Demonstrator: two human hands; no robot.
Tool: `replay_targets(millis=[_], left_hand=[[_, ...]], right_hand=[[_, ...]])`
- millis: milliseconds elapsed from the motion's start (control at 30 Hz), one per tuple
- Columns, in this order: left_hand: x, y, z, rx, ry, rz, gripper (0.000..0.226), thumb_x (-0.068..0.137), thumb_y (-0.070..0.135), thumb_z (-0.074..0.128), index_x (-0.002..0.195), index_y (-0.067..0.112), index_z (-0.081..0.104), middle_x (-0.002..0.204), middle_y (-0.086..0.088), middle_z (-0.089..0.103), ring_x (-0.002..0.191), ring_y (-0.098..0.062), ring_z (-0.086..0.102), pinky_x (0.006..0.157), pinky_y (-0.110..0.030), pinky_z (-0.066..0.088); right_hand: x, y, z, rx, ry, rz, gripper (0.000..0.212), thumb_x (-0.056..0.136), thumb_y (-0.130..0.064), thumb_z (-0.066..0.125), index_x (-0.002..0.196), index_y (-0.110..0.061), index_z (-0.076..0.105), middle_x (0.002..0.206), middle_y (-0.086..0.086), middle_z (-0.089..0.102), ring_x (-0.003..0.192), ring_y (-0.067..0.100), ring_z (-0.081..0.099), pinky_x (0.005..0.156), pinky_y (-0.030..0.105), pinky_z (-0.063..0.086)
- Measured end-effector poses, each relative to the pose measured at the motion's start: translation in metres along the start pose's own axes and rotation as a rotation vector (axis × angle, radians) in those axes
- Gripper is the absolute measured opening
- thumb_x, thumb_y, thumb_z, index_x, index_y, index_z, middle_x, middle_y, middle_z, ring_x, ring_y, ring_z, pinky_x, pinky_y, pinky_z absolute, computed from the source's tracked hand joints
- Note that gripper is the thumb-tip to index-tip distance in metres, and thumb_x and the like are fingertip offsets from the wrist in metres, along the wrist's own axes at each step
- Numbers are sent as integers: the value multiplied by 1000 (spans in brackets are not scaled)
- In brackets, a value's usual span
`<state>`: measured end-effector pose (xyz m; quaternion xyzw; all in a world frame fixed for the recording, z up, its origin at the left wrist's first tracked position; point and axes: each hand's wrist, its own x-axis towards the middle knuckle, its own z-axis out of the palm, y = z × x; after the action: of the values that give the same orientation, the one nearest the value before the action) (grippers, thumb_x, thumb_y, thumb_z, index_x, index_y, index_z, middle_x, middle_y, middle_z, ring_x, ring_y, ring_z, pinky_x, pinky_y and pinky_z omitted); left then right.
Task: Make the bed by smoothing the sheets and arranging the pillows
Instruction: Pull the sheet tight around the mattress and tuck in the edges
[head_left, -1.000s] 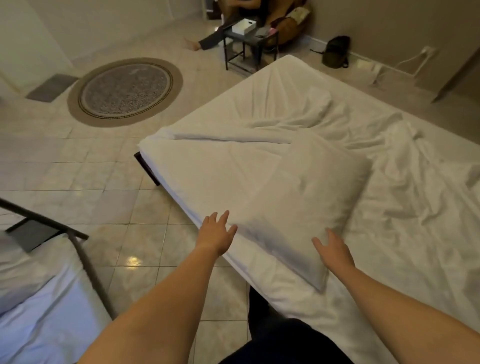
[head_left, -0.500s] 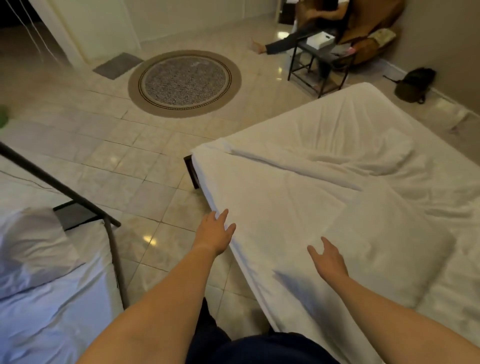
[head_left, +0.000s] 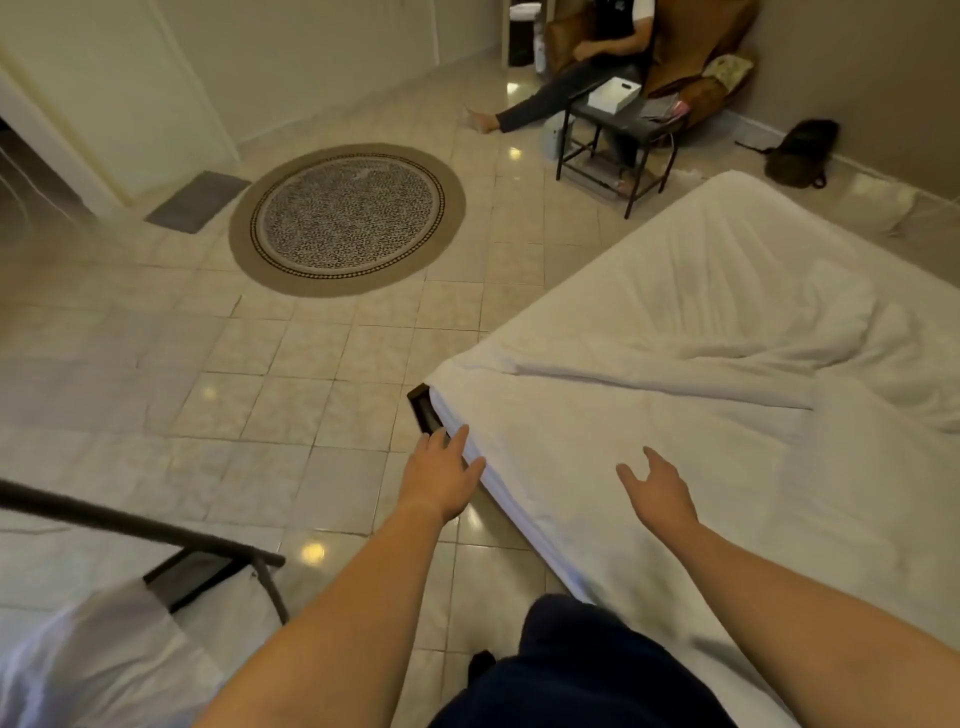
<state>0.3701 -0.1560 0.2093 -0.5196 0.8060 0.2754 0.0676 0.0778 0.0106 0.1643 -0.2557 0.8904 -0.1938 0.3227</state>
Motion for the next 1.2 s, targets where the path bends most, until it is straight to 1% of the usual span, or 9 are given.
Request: replay_targets(millis=[167,300,400,467,633,767,900,1033,1200], left_hand=[[75,-23,-37,-3,-48,54,71,103,61,35,164,30,16,169,-7,18,156,-29,11,124,-46,24],[138,-34,-71,29,-104,107,70,104,60,36,164,31,15,170,-5,15,157,-26,6,125,-44,22],[184,-39,-99,42,-143,129,69,104,60,36,164,32,16,170,-5,16,157,-25,6,124,-45,23],[212,-42,-120,61,-161,170,70,103,60,36,164,32,15,170,-5,16,157,-25,6,125,-44,21],[292,-49,-171,117,-150,255,69,103,60,35,163,31,18,169,-7,20,156,-27,10,125,-43,21],[360,-57,-204,224,-151,354,69,104,62,31,164,30,17,169,-7,19,156,-30,10,126,-44,16],[438,-75,-228,328,-181,446,69,104,63,26,164,32,14,170,-6,16,157,-30,7,127,-45,13],[518,-89,-268,386,-209,571,68,104,61,28,163,31,17,170,-6,17,157,-31,7,126,-45,14],[600,-103,-331,448,-284,711,67,104,62,30,163,33,18,170,-5,17,157,-30,8,127,-45,15]], right_hand=[[43,-49,32,0,15,59,76,97,-59,50,159,-21,28,163,8,31,145,37,35,117,51,34],[85,-92,52,12,32,111,74,98,-58,49,159,-22,27,163,8,31,144,37,35,116,51,35],[113,-130,61,36,46,168,74,99,-57,48,160,-20,26,164,9,29,145,38,33,116,51,33],[126,-156,65,66,56,198,74,99,-56,48,160,-20,25,164,9,29,146,37,32,117,51,32],[161,-219,76,108,85,259,75,98,-56,49,160,-19,27,164,8,30,146,36,32,116,52,32],[192,-265,86,88,190,273,73,97,-58,51,156,-19,34,160,8,38,144,32,37,116,48,35],[231,-309,102,-20,288,329,72,96,-63,43,156,-23,34,161,7,36,145,31,34,117,48,31],[265,-364,119,39,375,434,76,95,-66,40,157,-25,30,163,7,31,148,32,29,119,51,27],[279,-444,135,121,487,537,75,97,-63,44,158,-21,30,164,10,30,148,32,29,119,48,26]])
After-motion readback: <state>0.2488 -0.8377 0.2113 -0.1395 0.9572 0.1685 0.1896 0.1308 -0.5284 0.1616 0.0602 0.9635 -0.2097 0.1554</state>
